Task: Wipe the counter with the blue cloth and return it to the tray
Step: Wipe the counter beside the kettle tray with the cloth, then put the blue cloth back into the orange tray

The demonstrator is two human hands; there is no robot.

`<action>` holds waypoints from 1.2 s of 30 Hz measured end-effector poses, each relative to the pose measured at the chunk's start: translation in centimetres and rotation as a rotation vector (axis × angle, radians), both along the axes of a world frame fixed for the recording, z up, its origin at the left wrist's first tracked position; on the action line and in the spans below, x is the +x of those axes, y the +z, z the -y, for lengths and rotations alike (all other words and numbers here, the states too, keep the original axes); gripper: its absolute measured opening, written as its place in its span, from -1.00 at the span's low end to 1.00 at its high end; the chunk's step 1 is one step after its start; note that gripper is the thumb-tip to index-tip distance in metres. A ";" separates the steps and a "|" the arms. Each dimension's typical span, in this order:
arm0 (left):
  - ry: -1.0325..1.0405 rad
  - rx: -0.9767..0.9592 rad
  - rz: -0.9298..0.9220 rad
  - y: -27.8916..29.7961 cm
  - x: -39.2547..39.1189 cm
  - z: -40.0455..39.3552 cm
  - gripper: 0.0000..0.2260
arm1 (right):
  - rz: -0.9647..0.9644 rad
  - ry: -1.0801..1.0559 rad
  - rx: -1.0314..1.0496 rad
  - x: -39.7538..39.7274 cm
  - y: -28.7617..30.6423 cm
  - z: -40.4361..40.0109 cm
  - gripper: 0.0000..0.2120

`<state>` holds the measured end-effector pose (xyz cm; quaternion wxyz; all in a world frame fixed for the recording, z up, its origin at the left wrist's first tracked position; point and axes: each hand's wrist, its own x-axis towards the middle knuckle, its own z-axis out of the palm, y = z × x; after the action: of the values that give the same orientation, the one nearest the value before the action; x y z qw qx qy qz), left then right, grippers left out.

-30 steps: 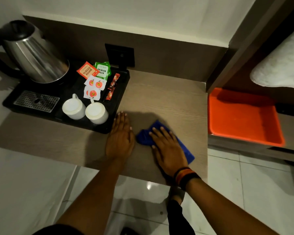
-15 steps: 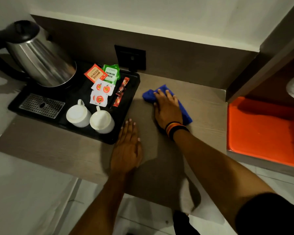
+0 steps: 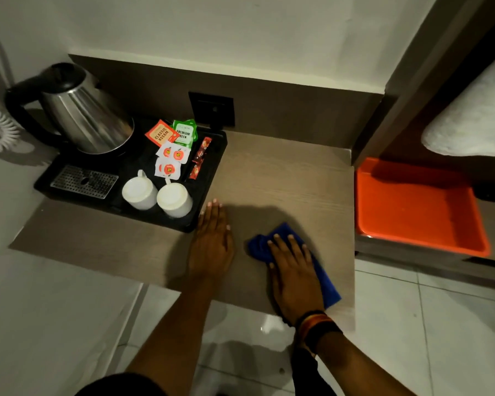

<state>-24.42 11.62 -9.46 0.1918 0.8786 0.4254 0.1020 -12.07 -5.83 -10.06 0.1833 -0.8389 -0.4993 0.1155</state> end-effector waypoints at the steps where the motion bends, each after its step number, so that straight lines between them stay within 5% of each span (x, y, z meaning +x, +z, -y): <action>1: -0.010 -0.004 -0.005 0.0 -0.5 0.5 -0.47 | -0.003 0.032 -0.005 -0.6 0.0 -0.5 -0.54; 14: 0.066 -0.084 0.090 -0.9 -1.8 1.3 -0.43 | -0.057 0.073 0.074 10.0 -0.6 -14.3 -0.56; 26: -0.186 0.027 0.048 2.3 3.2 5.6 -0.47 | -0.194 -0.205 0.181 7.6 0.7 2.4 -0.31; 30: -0.342 0.076 0.020 3.1 9.7 9.7 -0.49 | -0.196 -0.396 0.361 11.9 3.7 4.1 -0.45; 36: -0.415 0.086 0.021 4.2 17.9 12.1 -0.48 | -0.038 -0.564 0.304 22.4 6.0 3.6 -0.43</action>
<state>-6.50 -0.47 -5.25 0.1755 0.9535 0.2287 0.0875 10.34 -9.40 -4.04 0.3406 -0.9050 -0.2550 0.0002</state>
